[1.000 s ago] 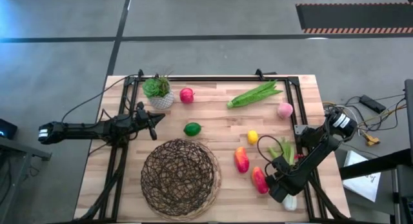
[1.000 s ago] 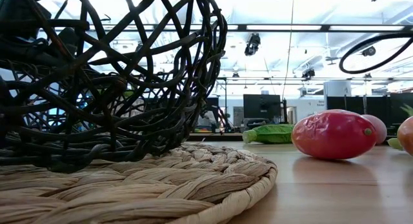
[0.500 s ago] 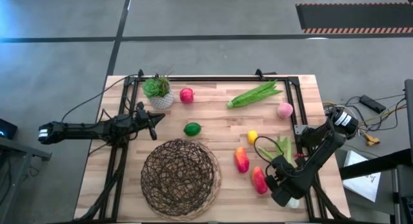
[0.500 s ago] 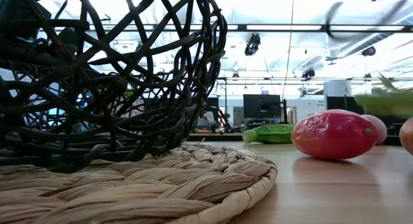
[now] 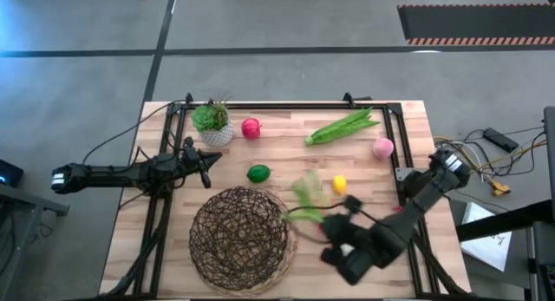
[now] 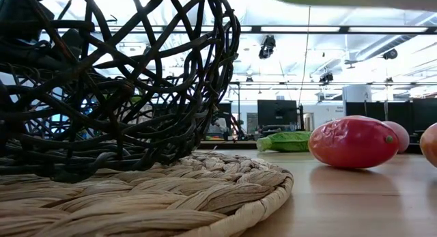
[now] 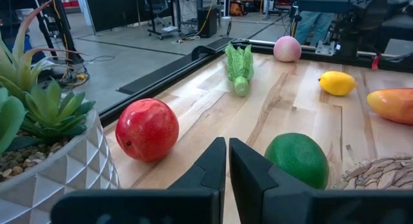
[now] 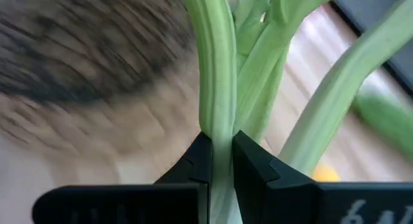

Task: Build produce basket
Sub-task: Put the celery into the mesh basket

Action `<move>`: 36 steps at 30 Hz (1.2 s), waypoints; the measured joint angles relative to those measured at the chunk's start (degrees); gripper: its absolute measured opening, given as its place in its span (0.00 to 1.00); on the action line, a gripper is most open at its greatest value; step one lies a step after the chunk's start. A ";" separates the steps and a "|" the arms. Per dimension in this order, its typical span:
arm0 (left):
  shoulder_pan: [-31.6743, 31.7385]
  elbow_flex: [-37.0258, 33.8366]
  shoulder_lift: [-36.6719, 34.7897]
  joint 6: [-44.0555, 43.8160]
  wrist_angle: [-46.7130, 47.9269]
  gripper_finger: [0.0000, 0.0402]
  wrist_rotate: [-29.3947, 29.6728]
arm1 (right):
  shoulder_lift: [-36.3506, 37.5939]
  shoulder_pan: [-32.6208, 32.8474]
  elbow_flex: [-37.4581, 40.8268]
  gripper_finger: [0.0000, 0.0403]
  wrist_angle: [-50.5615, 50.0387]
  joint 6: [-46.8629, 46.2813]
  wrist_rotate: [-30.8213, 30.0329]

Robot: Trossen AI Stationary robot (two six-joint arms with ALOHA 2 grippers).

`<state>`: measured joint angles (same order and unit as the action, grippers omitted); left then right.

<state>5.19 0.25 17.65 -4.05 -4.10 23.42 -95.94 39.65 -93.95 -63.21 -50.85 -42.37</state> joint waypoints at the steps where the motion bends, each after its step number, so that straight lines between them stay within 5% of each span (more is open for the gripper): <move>1: -0.02 0.00 0.00 0.00 0.00 0.01 -0.02 | -0.74 -1.43 -1.06 0.06 5.82 7.63 0.37; 6: 0.00 0.00 0.00 0.01 0.00 0.01 -0.01 | -6.35 -7.92 -6.27 0.06 37.70 42.47 12.18; 10: -0.02 0.00 0.04 0.00 0.00 0.01 -0.01 | -12.84 -12.59 -13.74 0.06 47.65 54.13 25.76; 17: -0.02 0.00 0.02 0.01 0.00 0.01 -0.02 | -28.04 -19.60 -29.59 0.06 37.37 57.45 35.57; 22: 0.00 0.00 0.00 0.02 0.00 0.01 0.00 | -38.06 -21.21 -41.20 0.06 27.13 57.63 36.40; 36: 0.00 0.00 0.04 0.00 0.00 0.01 0.00 | -39.21 -23.07 -35.47 0.09 27.78 54.22 35.43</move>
<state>5.19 0.25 17.69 -4.05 -4.10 23.42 -135.15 16.58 -129.42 -35.43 3.37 -6.94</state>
